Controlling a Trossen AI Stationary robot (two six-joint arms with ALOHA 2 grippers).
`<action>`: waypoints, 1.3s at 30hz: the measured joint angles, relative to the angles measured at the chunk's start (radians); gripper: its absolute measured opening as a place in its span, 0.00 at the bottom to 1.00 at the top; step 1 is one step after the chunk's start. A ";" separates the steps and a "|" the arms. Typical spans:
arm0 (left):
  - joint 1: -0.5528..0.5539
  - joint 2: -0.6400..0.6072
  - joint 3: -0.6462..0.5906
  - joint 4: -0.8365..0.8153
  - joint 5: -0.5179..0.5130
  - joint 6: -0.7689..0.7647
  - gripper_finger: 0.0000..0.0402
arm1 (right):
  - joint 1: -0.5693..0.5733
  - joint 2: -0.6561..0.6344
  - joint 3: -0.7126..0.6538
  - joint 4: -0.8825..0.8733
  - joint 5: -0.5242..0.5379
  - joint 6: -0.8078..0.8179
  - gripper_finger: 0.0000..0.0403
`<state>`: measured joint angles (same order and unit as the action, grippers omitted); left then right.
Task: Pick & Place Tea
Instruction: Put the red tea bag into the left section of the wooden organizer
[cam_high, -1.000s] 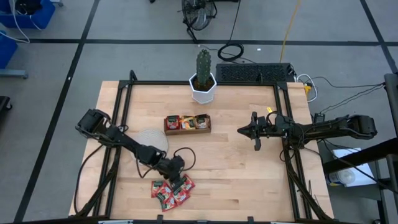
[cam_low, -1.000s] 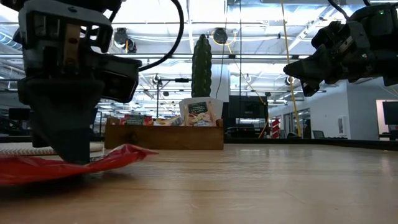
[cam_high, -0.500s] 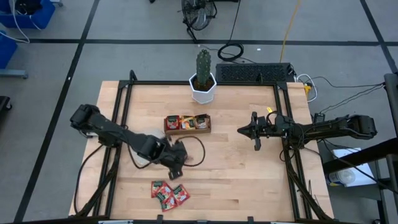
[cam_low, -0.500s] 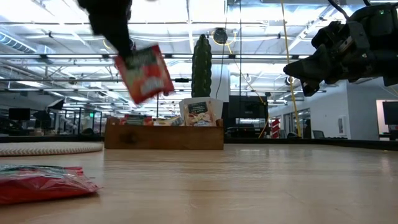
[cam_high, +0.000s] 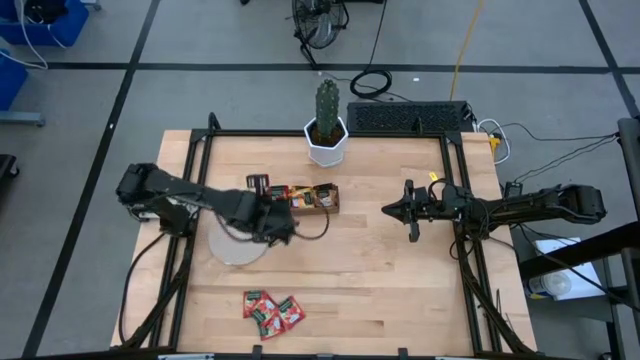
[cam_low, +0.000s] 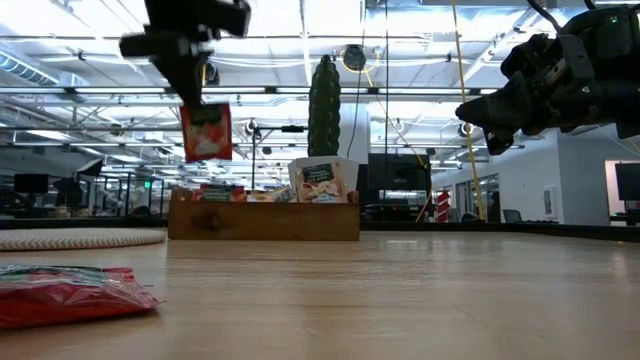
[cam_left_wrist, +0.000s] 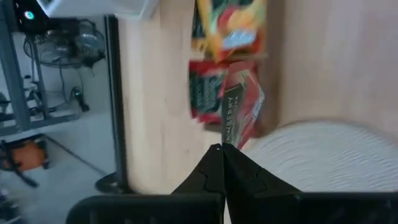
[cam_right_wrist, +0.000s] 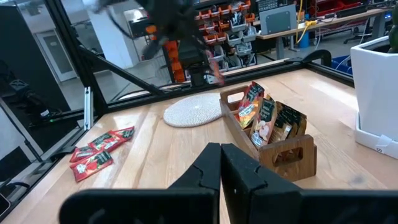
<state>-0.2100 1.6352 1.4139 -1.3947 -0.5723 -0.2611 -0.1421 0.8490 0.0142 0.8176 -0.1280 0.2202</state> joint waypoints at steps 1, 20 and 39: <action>0.026 0.000 -0.012 0.005 0.004 0.041 0.00 | 0.000 0.000 0.000 0.000 0.000 0.000 0.00; 0.269 0.000 -0.134 0.238 0.196 0.361 0.00 | 0.000 0.000 0.000 -0.001 0.000 -0.023 0.00; 0.299 0.042 -0.142 0.246 0.273 0.342 0.00 | 0.000 0.000 0.000 -0.001 0.000 -0.024 0.00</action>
<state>0.0887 1.6767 1.2720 -1.1492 -0.2993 0.0811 -0.1421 0.8492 0.0142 0.8169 -0.1277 0.1967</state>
